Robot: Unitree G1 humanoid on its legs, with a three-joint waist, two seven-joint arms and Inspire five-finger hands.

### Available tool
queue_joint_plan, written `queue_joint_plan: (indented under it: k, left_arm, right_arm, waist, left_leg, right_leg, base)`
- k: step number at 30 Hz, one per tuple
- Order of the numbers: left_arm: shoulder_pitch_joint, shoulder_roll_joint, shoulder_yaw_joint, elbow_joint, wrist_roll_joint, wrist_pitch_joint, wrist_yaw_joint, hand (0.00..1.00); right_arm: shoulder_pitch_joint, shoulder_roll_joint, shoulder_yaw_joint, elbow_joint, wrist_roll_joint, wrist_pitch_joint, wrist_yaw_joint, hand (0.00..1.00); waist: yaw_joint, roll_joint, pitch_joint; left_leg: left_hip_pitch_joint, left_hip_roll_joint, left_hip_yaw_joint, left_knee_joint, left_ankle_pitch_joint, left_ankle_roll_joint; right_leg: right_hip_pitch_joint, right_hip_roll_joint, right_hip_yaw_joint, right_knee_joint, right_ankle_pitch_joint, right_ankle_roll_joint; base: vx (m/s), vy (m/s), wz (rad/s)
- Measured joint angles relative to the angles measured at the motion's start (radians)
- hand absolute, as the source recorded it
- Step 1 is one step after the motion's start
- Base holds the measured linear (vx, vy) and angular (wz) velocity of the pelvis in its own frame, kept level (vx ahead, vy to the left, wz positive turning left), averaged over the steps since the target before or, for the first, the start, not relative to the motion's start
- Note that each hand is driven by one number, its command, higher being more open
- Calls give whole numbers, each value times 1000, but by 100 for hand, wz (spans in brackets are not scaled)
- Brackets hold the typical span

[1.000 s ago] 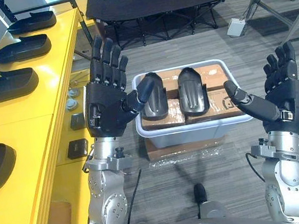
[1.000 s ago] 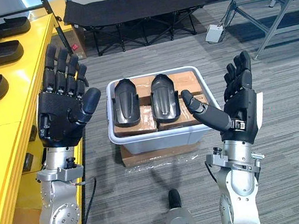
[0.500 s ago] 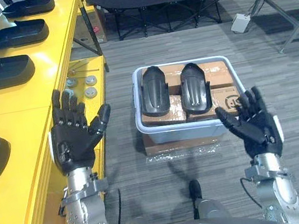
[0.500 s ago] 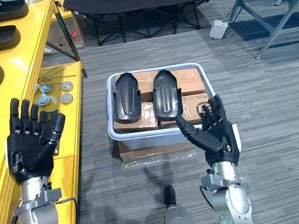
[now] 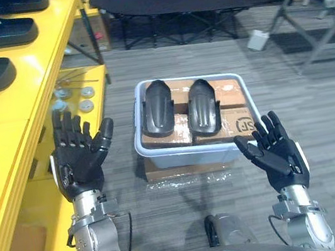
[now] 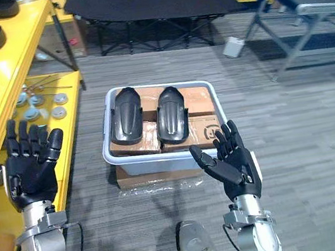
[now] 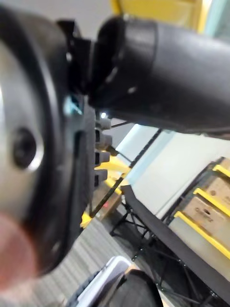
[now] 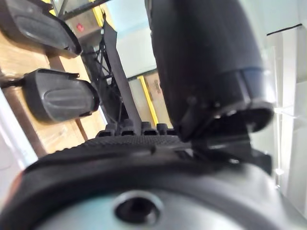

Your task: Walk over and take three plastic housings, then place them on the shelf

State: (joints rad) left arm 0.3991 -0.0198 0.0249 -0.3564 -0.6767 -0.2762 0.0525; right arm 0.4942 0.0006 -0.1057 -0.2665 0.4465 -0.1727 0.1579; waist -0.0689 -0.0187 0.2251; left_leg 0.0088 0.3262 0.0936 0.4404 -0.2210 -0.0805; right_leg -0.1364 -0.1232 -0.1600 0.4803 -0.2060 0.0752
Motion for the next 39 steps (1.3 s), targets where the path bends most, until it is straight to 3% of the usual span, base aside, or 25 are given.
queue_joint_plan:
  k: [1,2,4,5,7,8,9,14,20,24,28,29,31,32,33,35,37,39]
  left_arm:
    - [18,-16,-13,35,8,11,-12,100]
    - [29,-21,-27,35,12,15,-17,100]
    - [55,-22,-53,34,12,18,-38,100]
    - [74,-24,-58,19,24,18,-50,100]
    - [85,-22,-42,-14,24,16,-50,100]
    - [83,-21,-23,-26,24,15,-50,100]
    - [80,-14,-10,-25,24,19,-51,100]
    - [59,-1,-35,-22,25,38,-57,100]
    - [-13,3,-63,-22,30,37,-31,100]
    - [-11,13,-66,-22,59,38,-26,100]
    - [-2,52,-63,-21,61,46,-34,100]
    - [1,58,-62,-21,62,48,-37,100]
    - [5,59,-45,-20,65,57,-41,100]
    - [4,59,-2,-21,60,69,-41,100]
    - [3,60,15,-21,59,70,-41,100]
    - [3,70,59,-20,58,82,-37,100]
    - [2,90,63,-20,58,84,-35,100]
    - [2,94,58,-20,59,84,-35,100]
  right_arm:
    - [0,-32,-4,-11,-18,8,4,100]
    - [-1,-46,-8,-11,-16,10,5,100]
    - [0,-83,-19,-11,-5,16,11,100]
    - [-2,-105,-22,-6,13,18,16,100]
    - [-25,-120,-11,12,25,18,20,100]
    - [-43,-122,6,38,29,17,19,100]
    - [-55,-120,31,60,22,12,10,100]
    - [-52,-115,93,67,-9,10,-17,100]
    - [-30,-109,133,67,-43,5,-24,100]
    - [-33,-102,141,70,-92,4,-83,100]
    - [-51,-85,105,102,-126,4,-140,100]
    - [-52,-78,95,106,-126,3,-143,100]
    - [-61,-74,80,119,-127,1,-145,100]
    - [-90,-75,73,133,-127,-6,-141,100]
    - [-103,-75,72,137,-128,-10,-137,100]
    - [-122,-75,72,138,-131,-17,-116,100]
    - [-112,-74,74,138,-162,-20,-101,100]
    - [-91,-73,78,138,-166,-21,-89,100]
  waist:
    - [5,25,-11]
    - [13,28,-11]
    - [19,58,-19]
    - [32,84,-22]
    - [64,95,-21]
    - [83,95,-20]
    - [90,87,-22]
    - [67,47,-13]
    - [61,39,-18]
    - [64,32,-18]
    - [57,8,7]
    - [57,19,17]
    - [66,21,23]
    - [68,40,32]
    - [69,48,37]
    - [77,61,46]
    - [77,41,46]
    - [77,-10,25]
  left_leg:
    - [0,-12,17,-38,61,3]
    - [-1,-32,14,-35,53,-5]
    - [1,-104,8,-9,9,-5]
    - [4,-190,-42,8,-57,3]
    - [-3,-271,-109,-3,-100,6]
    - [-7,-309,-155,-30,-107,27]
    - [-10,-311,-152,-40,-102,90]
    - [-19,-314,-98,-58,-94,90]
    - [42,-320,-86,-82,-94,92]
    - [52,-325,-86,-88,-93,95]
    - [47,-323,-104,-62,-109,125]
    - [47,-311,-105,-56,-117,131]
    - [35,-296,-102,-33,-120,132]
    - [3,-256,-102,-2,-127,123]
    - [-5,-238,-102,7,-132,116]
    - [-32,-190,-116,34,-147,87]
    - [-38,-177,-143,48,-158,58]
    - [-37,-178,-182,37,-162,4]
  right_leg:
    - [22,0,-23,-34,-12,-24]
    - [25,3,-21,-50,-7,-34]
    - [54,14,-17,-104,7,-50]
    - [86,46,7,-174,34,-63]
    - [97,91,57,-228,60,-82]
    - [99,124,87,-243,77,-87]
    - [81,148,115,-222,70,-92]
    - [22,151,166,-166,64,-86]
    - [67,145,165,-169,66,-83]
    - [71,141,163,-165,69,-78]
    - [-4,128,132,9,74,-69]
    - [-9,129,122,15,75,-62]
    - [-32,109,92,44,51,-91]
    - [-57,68,78,11,51,-91]
    - [-64,62,83,-13,56,-83]
    - [-74,40,119,-105,90,-33]
    - [-43,7,147,-126,102,-14]
    - [28,-18,120,-145,116,-1]
  base:
    - [134,-423,45]
    - [126,-390,27]
    - [66,-152,-12]
    - [68,-140,-41]
    - [39,-83,-95]
    - [17,-49,-127]
    - [11,-34,-111]
    - [56,11,-42]
    - [32,41,-7]
    - [-19,6,0]
    - [-124,1,15]
    - [-112,-12,16]
    - [-104,0,-2]
    - [-75,6,-9]
    - [-64,-33,-18]
    - [-20,-149,-9]
    - [29,-275,31]
    - [94,-379,51]
